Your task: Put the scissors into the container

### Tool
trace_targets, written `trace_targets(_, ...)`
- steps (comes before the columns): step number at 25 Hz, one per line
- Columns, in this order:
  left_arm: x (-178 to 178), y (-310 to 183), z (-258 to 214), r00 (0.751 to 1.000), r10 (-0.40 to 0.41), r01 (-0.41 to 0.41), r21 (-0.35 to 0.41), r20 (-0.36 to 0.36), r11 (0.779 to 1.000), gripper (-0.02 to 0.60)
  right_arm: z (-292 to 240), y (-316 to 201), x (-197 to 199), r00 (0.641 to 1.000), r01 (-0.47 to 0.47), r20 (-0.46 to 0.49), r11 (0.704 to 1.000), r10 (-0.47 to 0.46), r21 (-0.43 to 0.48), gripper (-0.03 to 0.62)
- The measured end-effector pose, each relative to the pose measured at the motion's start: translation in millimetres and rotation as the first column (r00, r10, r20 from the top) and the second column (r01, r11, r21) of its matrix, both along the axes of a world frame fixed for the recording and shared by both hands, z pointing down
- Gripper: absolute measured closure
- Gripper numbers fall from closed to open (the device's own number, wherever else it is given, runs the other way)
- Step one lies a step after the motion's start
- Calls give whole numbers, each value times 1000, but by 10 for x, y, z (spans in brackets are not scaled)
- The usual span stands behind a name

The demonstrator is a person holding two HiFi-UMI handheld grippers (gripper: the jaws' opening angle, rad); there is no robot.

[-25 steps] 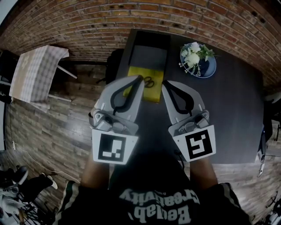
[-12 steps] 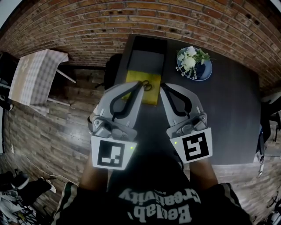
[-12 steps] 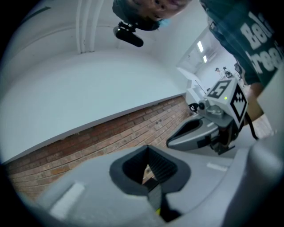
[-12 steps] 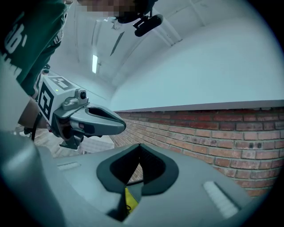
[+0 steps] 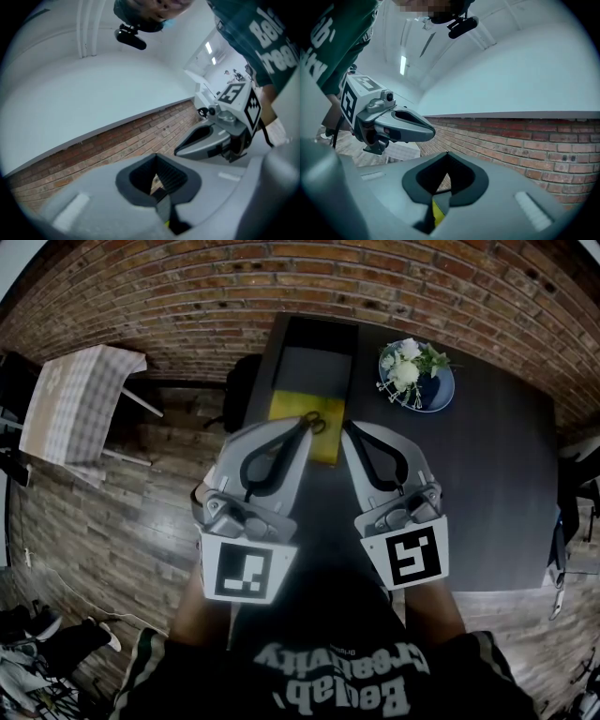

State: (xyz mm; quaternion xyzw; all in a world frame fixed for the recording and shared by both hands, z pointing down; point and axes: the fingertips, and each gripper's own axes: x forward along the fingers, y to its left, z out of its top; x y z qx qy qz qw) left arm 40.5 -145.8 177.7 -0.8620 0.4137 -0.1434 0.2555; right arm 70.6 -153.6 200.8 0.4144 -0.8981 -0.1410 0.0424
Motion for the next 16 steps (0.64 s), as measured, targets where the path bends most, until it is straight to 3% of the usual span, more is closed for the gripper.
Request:
trace_targets(11,35,-25,21,1000,10,-10,0,13,1000,580,41,-47,7,1000,-19,-8,1000,19,-15,588)
trace_targets(16,92,-21,27,999,30,-30,9,-16,1000,580,36,-56,34,1000,-24,-5,1000,24,-18,588)
